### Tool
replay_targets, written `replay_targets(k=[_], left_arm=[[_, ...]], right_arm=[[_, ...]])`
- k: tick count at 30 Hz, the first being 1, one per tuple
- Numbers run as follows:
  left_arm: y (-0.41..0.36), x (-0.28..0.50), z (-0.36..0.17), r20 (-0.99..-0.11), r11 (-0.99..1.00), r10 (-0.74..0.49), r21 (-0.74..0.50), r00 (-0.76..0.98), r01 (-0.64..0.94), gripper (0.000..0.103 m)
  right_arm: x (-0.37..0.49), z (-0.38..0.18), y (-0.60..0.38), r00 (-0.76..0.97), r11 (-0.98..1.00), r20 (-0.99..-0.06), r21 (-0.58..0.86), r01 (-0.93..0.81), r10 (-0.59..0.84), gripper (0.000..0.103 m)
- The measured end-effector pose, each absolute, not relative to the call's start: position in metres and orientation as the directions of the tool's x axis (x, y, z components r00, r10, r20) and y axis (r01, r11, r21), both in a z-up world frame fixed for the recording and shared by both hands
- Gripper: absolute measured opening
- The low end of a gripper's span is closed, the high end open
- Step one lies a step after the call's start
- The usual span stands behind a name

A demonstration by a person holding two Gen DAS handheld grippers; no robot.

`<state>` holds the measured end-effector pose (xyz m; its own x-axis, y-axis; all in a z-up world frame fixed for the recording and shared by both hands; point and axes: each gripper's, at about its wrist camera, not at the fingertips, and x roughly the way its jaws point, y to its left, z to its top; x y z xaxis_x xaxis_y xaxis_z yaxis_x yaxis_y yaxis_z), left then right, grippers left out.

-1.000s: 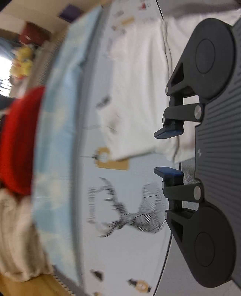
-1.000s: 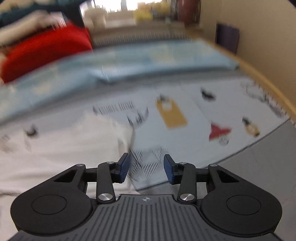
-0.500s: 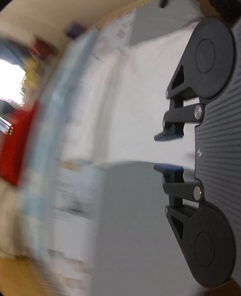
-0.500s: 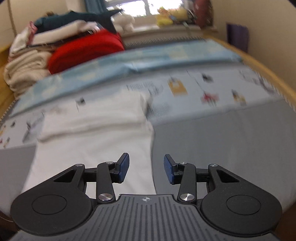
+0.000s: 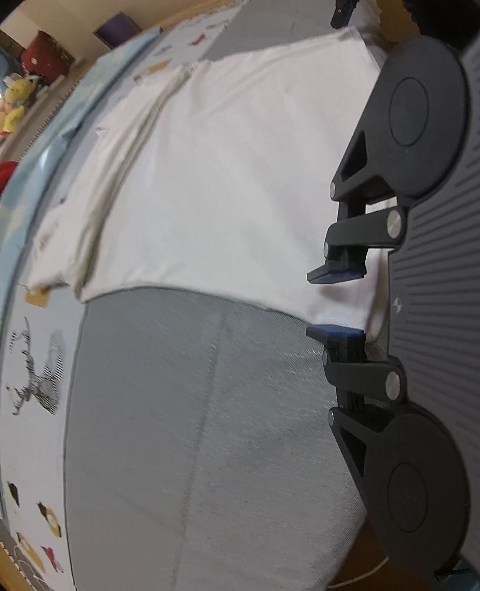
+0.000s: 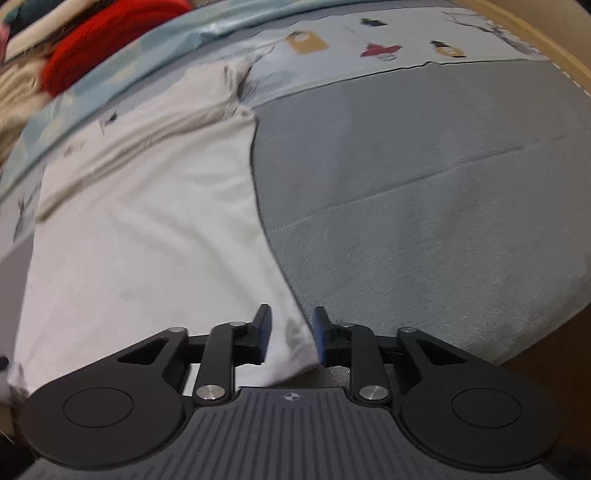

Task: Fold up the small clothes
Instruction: 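Grasp the shirt hem with both grippers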

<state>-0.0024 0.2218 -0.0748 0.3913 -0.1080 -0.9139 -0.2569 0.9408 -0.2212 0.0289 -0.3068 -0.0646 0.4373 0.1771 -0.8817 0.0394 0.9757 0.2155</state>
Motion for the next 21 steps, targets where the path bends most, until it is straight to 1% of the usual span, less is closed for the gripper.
replay_targets(k=[2,9,14,16,17,18,19,21], left_arm=[[0.221,-0.003,-0.077,-0.92,0.942,-0.098,-0.209,0.379,-0.262,0.027],[0.217,0.001,-0.093,-0.948,0.947,-0.065,-0.157,0.312,-0.279,0.027],[0.211,0.002,-0.094,-0.946,0.955,-0.062,-0.149,0.318,-0.256,0.027],[0.208,0.003,-0.095,-0.945,0.959,-0.061,-0.145,0.32,-0.243,0.022],[0.207,0.003,-0.095,-0.945,0.961,-0.062,-0.143,0.321,-0.235,0.012],[0.205,0.003,-0.095,-0.944,0.963,-0.064,-0.144,0.325,-0.227,0.007],[0.205,0.001,-0.094,-0.941,0.964,-0.062,-0.142,0.332,-0.223,0.007],[0.203,-0.002,-0.089,-0.934,0.966,-0.056,-0.14,0.352,-0.218,0.006]], right_arm=[[0.029,-0.069,-0.3,0.418,0.981,-0.893,0.191,0.019,0.166,0.033],[0.037,-0.08,-0.294,0.363,0.986,-0.922,0.161,0.037,0.137,0.033],[0.039,-0.086,-0.292,0.348,0.99,-0.93,0.136,0.034,0.116,0.033],[0.038,-0.087,-0.29,0.351,0.992,-0.93,0.127,0.022,0.111,0.033],[0.037,-0.087,-0.289,0.353,0.992,-0.929,0.124,0.016,0.111,0.029],[0.037,-0.087,-0.288,0.352,0.992,-0.929,0.127,0.009,0.116,0.016],[0.037,-0.087,-0.287,0.35,0.991,-0.928,0.136,-0.001,0.128,0.008],[0.036,-0.085,-0.287,0.361,0.99,-0.923,0.143,-0.004,0.134,0.007]])
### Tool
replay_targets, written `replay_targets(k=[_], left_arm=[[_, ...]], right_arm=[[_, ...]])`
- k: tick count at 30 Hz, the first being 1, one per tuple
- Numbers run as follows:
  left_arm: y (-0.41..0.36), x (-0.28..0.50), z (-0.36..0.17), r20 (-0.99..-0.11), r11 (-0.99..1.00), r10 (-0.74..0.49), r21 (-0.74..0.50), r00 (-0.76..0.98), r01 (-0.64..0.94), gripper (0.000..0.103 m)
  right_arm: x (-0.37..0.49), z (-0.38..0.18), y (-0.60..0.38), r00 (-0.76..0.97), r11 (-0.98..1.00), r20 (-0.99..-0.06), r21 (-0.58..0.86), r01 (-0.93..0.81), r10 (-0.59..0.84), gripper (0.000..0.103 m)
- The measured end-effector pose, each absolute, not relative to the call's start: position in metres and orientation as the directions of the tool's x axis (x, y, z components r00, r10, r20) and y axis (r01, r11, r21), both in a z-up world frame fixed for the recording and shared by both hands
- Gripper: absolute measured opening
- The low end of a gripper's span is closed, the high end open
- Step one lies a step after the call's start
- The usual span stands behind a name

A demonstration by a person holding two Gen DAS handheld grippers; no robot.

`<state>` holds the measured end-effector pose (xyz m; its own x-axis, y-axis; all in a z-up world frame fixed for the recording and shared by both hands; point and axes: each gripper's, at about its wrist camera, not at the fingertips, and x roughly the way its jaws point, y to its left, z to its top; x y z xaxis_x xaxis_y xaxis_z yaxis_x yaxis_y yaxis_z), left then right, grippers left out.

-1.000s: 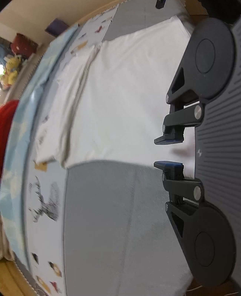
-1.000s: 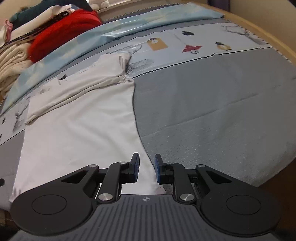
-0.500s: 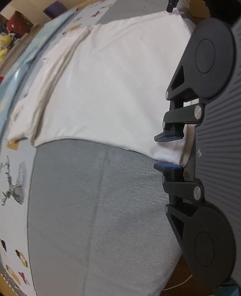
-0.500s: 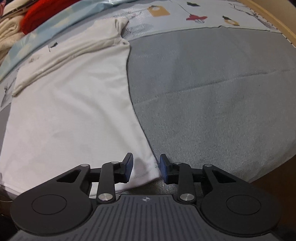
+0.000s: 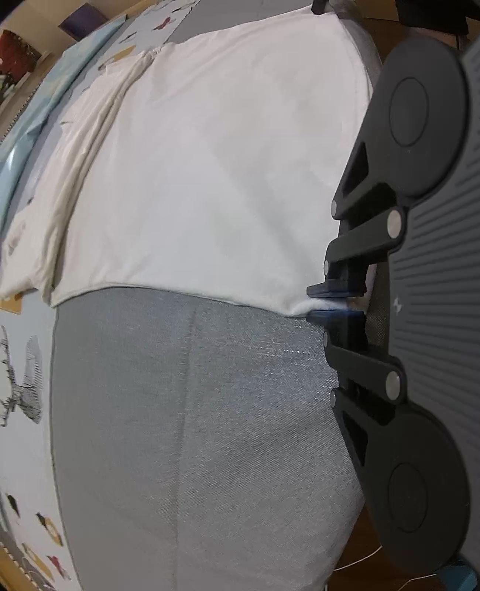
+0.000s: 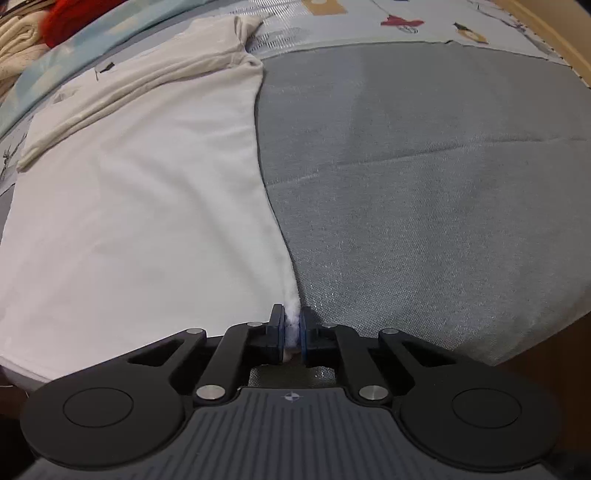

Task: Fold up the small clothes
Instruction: 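Grasp the shirt hem with both grippers, then lift the hem with both grippers and fold it toward the collar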

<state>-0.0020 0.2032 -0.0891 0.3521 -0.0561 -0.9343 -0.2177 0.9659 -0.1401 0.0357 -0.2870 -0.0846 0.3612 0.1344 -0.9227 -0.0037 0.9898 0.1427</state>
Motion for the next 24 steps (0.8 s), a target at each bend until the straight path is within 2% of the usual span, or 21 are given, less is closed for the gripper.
replay_targets(k=[5,12,24], left_arm=[[0.2,-0.014,-0.059,-0.905,0.973,-0.065,-0.15,0.421,-0.173,0.006],[0.201,-0.038,0.002,-0.853,0.974,-0.132,-0.206,0.506,-0.092,0.006],[0.232,-0.134,0.067,-0.795,0.938,-0.275,-0.345,0.54,-0.031,0.005]], right_arm=[[0.03,-0.06,-0.299,0.442,0.973,-0.876,0.228,0.029,0.192,0.006],[0.01,0.007,-0.316,0.566,0.95,-0.777,0.312,-0.032,0.274,0.006],[-0.076,0.088,-0.362,0.559,0.911,-0.722,0.369,-0.185,0.407,0.005]])
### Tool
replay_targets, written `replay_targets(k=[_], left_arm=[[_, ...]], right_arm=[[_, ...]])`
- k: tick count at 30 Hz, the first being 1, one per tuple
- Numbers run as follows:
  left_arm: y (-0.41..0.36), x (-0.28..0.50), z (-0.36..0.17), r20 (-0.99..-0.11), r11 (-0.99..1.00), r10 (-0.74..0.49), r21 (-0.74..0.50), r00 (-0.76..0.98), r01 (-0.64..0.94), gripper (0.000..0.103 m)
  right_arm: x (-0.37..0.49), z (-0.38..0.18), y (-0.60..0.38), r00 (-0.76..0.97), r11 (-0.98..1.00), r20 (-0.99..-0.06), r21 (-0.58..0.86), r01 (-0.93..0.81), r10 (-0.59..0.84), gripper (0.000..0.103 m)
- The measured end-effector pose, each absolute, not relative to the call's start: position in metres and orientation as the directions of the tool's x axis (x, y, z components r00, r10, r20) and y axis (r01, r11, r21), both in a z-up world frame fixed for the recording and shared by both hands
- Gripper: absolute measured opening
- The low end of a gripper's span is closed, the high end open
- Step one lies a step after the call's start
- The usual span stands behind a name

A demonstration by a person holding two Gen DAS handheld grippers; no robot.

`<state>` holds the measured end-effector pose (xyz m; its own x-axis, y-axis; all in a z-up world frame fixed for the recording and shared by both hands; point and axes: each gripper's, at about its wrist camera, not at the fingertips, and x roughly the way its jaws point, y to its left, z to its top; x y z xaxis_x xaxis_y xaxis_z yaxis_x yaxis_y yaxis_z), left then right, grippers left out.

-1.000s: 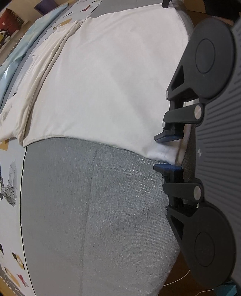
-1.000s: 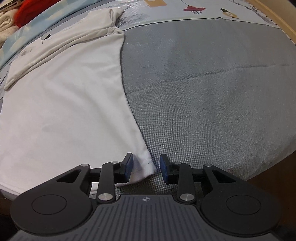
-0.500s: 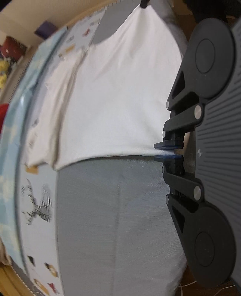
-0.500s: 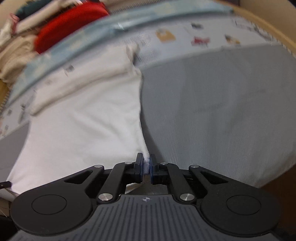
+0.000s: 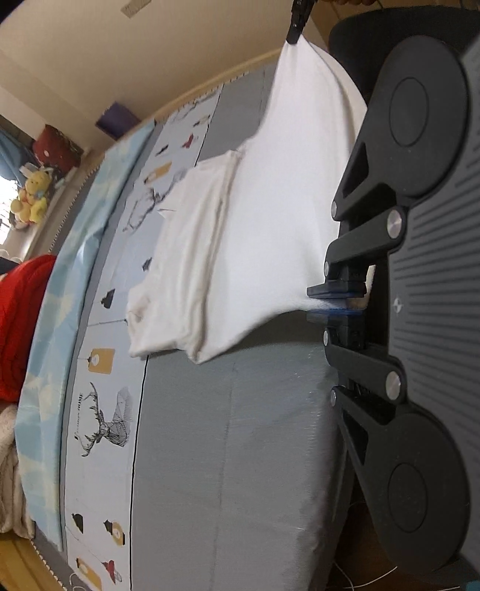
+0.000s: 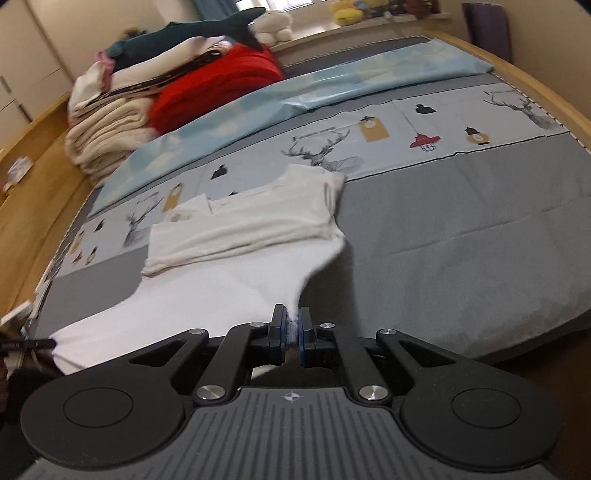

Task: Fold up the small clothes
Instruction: 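Lift the hem with both grippers and fold it toward the collar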

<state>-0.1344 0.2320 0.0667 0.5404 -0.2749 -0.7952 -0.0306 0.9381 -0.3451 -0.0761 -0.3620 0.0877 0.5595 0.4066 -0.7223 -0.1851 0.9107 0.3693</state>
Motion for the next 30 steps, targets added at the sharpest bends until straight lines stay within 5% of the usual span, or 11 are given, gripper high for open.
replay_targets(k=[6,14,16,17,19,20,25,27,30], left_arm=[[0.225,-0.103,0.063,-0.784,0.947,-0.272,-0.321,0.558,0.009,0.005],[0.233,0.056,0.068,-0.766,0.948,-0.197,-0.309,0.612,-0.081,0.007],[0.242,0.094,0.069,-0.753,0.936,-0.122,-0.305,0.646,-0.178,0.013],[0.246,0.108,0.068,-0.76,0.924,-0.106,-0.313,0.641,-0.217,0.024],[0.249,0.119,0.063,-0.757,0.905,-0.117,-0.348,0.643,-0.245,0.026],[0.245,0.118,0.059,-0.743,0.907,-0.129,-0.357,0.656,-0.225,0.026],[0.227,0.12,0.009,-0.747,0.945,-0.156,-0.303,0.646,-0.121,0.026],[0.231,0.123,-0.018,-0.75,0.94,-0.158,-0.313,0.643,-0.135,0.026],[0.244,0.13,-0.052,-0.806,0.909,-0.155,-0.342,0.572,-0.236,0.026]], right_arm=[[-0.07,0.076,-0.366,0.542,0.906,-0.733,0.394,-0.155,0.411,0.005],[0.046,0.065,-0.346,0.582,0.914,-0.725,0.396,-0.087,0.369,0.005],[0.091,0.064,-0.347,0.656,0.906,-0.684,0.424,0.004,0.318,0.006],[0.109,0.062,-0.35,0.689,0.897,-0.665,0.44,0.048,0.289,0.007],[0.136,0.053,-0.351,0.712,0.904,-0.669,0.413,0.115,0.215,0.017],[0.143,0.045,-0.35,0.708,0.912,-0.684,0.385,0.142,0.179,0.029],[0.136,-0.025,-0.344,0.67,0.928,-0.721,0.35,0.13,0.178,0.029],[0.144,-0.055,-0.339,0.523,0.942,-0.836,0.291,0.168,0.165,0.028],[0.149,-0.05,-0.336,0.595,0.939,-0.785,0.313,0.141,0.172,0.028]])
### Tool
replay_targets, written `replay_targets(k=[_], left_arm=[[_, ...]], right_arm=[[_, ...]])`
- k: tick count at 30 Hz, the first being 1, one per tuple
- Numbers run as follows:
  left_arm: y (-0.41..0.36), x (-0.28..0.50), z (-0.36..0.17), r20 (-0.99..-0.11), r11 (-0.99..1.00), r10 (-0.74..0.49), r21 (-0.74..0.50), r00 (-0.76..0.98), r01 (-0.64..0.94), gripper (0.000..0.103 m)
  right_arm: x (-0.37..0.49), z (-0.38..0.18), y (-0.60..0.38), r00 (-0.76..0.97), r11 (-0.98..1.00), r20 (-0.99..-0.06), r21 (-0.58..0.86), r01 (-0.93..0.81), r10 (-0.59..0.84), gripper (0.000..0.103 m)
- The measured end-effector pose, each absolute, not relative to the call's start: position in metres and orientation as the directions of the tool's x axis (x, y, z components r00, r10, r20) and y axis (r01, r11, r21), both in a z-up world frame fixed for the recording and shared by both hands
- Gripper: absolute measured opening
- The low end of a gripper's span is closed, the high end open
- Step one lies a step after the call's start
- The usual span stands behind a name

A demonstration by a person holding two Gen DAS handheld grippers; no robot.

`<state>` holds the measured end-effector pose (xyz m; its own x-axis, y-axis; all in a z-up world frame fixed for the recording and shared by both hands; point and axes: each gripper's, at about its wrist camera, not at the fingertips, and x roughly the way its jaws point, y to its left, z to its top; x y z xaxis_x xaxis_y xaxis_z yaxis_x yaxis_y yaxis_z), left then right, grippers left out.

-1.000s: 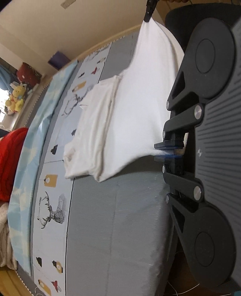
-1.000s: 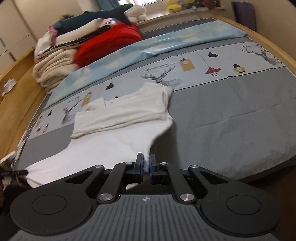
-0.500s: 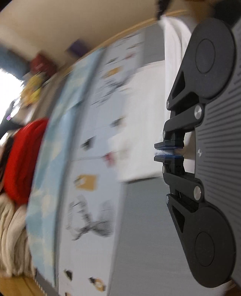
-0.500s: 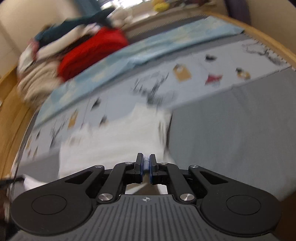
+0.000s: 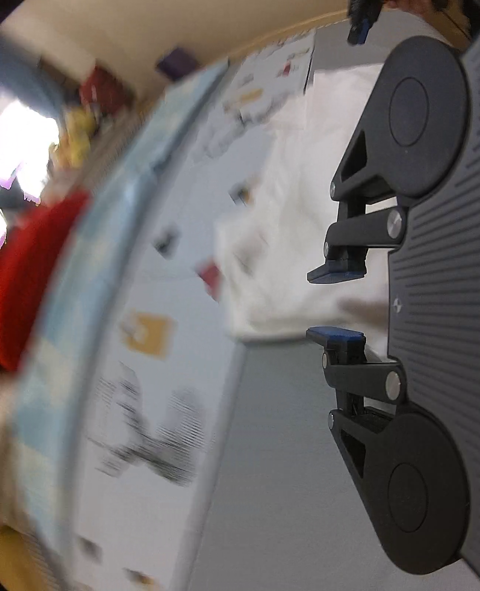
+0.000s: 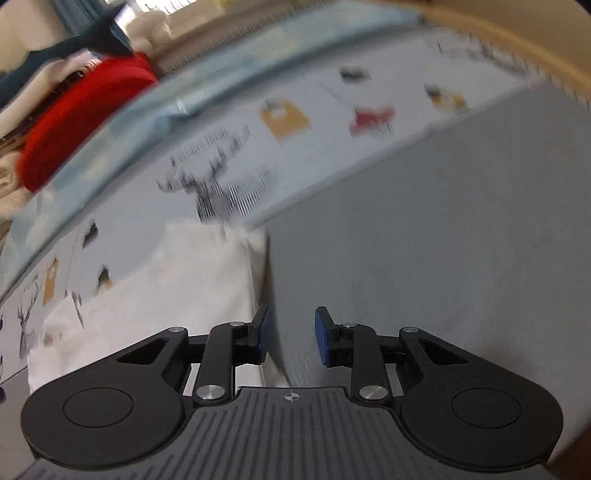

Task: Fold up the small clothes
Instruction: 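Lift the hem with both grippers and fold it toward the collar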

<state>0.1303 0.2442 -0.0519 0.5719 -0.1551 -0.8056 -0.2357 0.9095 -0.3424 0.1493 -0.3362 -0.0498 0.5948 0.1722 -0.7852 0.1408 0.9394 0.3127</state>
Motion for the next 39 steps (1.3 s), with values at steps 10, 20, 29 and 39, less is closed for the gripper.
replay_targets(k=[10,20,29,39], left_arm=[[0.244,0.18,-0.067,-0.821,0.896,-0.193,-0.37,0.537,-0.245,0.026],[0.224,0.179,-0.063,-0.83,0.967,-0.083,-0.202,0.552,-0.157,0.006],[0.216,0.177,-0.015,-0.631,0.975,0.036,-0.147,0.775,-0.165,0.006],[0.224,0.197,-0.043,-0.77,0.945,-0.05,-0.242,0.636,-0.219,0.022]], right_arm=[[0.196,-0.073,-0.296,0.551,0.965,-0.815,0.256,0.06,0.182,0.033],[0.204,-0.081,-0.28,0.571,0.97,-0.805,0.237,0.061,0.161,0.005],[0.196,-0.032,-0.276,0.811,0.975,-0.581,0.214,0.066,0.073,0.004],[0.236,-0.071,-0.264,0.668,0.991,-0.744,0.08,0.112,-0.016,0.039]])
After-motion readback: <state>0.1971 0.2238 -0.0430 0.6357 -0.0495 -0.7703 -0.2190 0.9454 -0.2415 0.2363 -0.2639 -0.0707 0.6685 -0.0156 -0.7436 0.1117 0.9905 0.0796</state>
